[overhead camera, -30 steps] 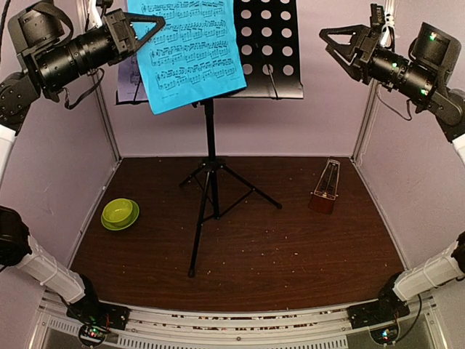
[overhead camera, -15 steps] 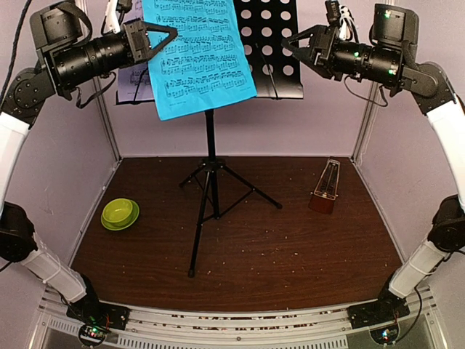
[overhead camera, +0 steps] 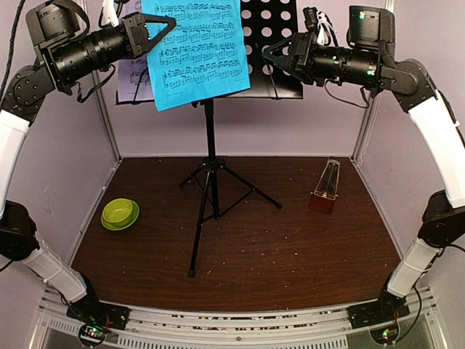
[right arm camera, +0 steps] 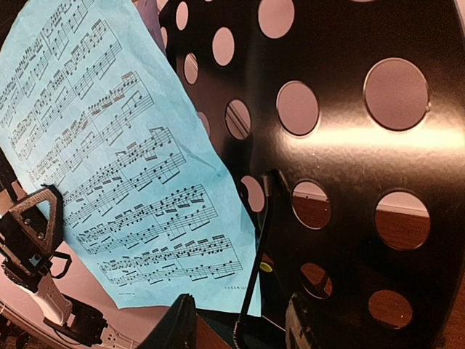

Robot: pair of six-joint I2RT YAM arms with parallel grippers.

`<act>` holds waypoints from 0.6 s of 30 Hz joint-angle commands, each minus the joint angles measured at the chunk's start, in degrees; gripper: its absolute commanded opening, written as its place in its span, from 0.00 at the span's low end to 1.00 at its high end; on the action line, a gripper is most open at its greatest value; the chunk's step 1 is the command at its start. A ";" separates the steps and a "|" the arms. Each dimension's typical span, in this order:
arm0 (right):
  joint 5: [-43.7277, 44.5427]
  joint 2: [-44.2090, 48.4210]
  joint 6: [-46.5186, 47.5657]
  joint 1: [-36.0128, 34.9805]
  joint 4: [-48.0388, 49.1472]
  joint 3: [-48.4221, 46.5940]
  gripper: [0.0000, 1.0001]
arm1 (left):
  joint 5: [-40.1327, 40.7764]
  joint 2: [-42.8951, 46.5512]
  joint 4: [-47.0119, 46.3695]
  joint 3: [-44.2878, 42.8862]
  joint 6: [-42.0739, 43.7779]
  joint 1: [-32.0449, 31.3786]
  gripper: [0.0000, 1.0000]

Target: Set up the instrument practice props

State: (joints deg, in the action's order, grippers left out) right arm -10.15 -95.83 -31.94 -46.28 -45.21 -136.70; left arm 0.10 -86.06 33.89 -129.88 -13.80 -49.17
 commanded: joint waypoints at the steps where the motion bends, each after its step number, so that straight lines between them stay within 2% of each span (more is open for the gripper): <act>1: 1.91 -1.21 -0.83 -0.91 0.71 -1.86 0.43 | 0.73 0.05 -3.71 -1.25 2.43 0.26 0.00; 9: 2.08 -3.03 -1.42 -1.35 2.00 -2.78 0.36 | 1.50 0.15 -4.93 -1.25 4.67 0.30 0.00; 12: 1.98 -3.27 -1.68 -1.35 2.55 -2.78 0.31 | 1.69 0.02 -4.97 -1.25 4.90 0.28 0.00; 18: 1.89 -3.54 -3.16 -1.42 3.55 -2.22 0.15 | 3.09 0.00 -5.71 -1.25 5.43 0.26 0.00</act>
State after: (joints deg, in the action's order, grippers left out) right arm -8.93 -99.15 -33.76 -47.29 -44.03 -137.78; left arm 1.80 -86.06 32.34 -129.88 -9.78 -49.17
